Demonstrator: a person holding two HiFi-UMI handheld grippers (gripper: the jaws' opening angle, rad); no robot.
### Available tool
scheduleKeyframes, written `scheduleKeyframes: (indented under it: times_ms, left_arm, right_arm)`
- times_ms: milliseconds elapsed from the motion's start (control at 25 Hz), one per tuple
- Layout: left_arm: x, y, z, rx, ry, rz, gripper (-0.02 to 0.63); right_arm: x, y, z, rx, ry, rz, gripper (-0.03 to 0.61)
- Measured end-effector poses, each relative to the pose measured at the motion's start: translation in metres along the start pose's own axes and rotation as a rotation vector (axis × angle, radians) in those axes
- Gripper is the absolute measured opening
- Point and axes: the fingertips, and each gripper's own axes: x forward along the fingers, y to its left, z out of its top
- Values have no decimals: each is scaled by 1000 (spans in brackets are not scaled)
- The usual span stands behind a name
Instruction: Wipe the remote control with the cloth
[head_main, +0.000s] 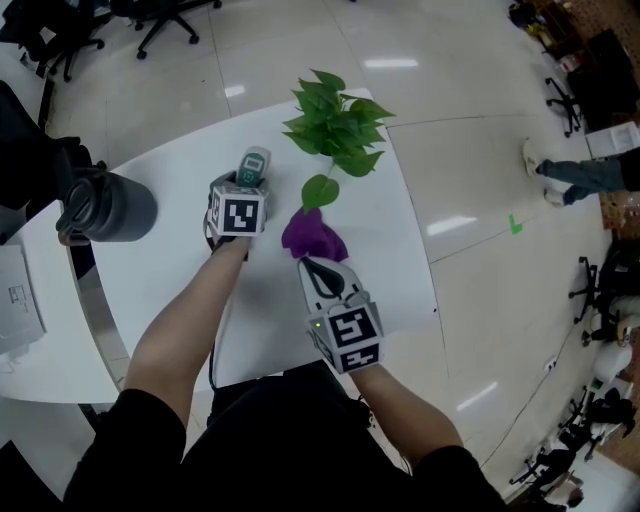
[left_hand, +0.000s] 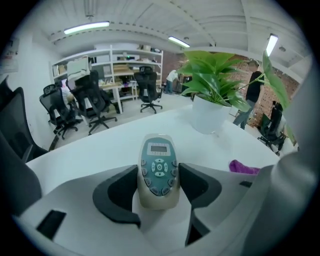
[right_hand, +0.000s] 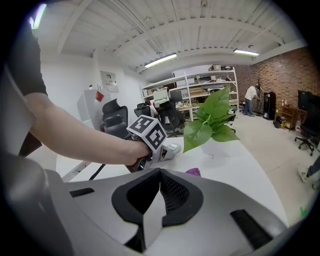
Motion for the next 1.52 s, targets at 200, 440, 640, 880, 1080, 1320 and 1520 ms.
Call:
scheduleKeyframes:
  times_ms: [200, 440, 640, 880, 1080, 1320, 1520]
  left_arm:
    - [-11, -3, 0, 16, -20, -18, 253]
    - [-47, -9, 1, 41, -70, -51, 252]
    - [-78, -14, -8, 55, -104, -79, 252]
    - [-122, -28, -22, 107, -145, -100, 252]
    - [-147, -33, -30, 131, -169, -103, 252]
    - [-161, -35, -33, 166, -186, -100, 252]
    - [-171, -34, -35, 201, -198, -99, 252]
  right_arm:
    - [-3, -2, 4, -9, -20, -15, 14]
    - [-3, -16, 8, -35, -24, -63, 18]
    - [9, -42, -8, -77, 41, -127, 75]
    - [42, -60, -29, -94, 159, -131, 267]
    - [71, -72, -45, -109, 241, -136, 267]
    - [86, -76, -62, -106, 329, -134, 264]
    - [81, -72, -53, -115, 303, -143, 157]
